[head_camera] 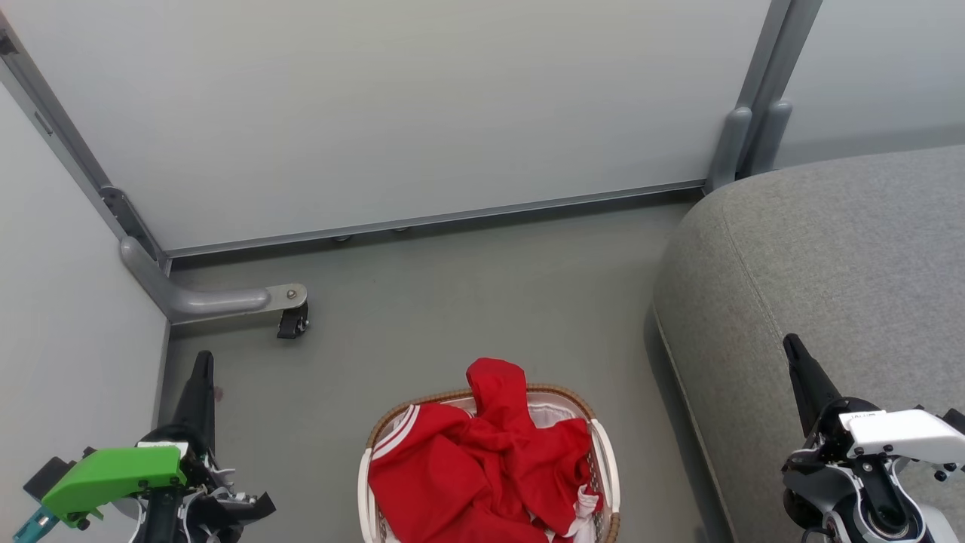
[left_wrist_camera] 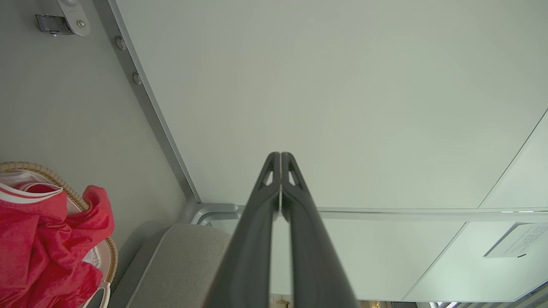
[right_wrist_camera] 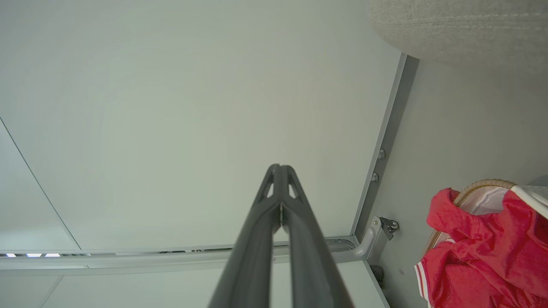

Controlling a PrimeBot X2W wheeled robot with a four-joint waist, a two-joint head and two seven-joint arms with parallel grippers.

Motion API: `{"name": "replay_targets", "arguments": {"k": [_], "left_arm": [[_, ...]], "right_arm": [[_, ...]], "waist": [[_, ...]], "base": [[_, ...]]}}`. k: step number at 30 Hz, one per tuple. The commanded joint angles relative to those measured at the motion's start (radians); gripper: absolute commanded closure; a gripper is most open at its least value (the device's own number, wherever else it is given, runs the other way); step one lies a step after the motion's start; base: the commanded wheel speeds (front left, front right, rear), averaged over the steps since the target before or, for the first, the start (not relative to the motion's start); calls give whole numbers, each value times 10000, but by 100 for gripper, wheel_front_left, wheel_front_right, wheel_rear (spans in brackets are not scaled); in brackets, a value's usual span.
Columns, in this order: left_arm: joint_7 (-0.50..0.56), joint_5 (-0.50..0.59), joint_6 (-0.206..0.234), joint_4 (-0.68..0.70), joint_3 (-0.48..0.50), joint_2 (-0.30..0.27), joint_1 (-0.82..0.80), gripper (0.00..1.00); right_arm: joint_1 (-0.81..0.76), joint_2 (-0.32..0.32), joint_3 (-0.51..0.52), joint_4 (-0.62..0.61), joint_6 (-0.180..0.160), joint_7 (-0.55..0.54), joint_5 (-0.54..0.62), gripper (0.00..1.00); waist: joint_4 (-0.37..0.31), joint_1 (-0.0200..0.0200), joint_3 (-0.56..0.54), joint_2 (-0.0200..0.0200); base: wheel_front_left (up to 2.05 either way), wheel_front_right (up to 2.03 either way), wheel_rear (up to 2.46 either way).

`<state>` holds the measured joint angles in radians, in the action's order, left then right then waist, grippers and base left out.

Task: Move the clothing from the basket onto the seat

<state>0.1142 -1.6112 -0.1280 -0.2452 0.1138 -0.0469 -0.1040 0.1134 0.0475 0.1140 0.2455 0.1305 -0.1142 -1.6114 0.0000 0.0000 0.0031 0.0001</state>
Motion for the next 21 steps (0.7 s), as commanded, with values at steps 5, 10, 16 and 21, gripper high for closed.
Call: {"name": "replay_targets", "arguments": {"k": [5,10,16,21], "left_arm": [[-10,0,10,-219,-21,52,131,0],[-207,50,11,-316,-319,69,244,0],[-504,188,8,-273,-685,59,249,0],[-730,521,5,-247,-901,51,248,0]], "right_arm": [[-74,-73,-21,222,0,2,4,0],[-212,-106,-139,300,0,200,93,0],[-288,-92,-223,288,0,499,351,0],[-318,-81,-160,315,1,724,862,0]], "waist": [[0,0,0,-1],[-2,0,5,-1],[-3,0,11,-1],[-5,0,15,-1]], "base": [[0,0,0],[0,0,0],[0,0,0],[0,0,0]]}}
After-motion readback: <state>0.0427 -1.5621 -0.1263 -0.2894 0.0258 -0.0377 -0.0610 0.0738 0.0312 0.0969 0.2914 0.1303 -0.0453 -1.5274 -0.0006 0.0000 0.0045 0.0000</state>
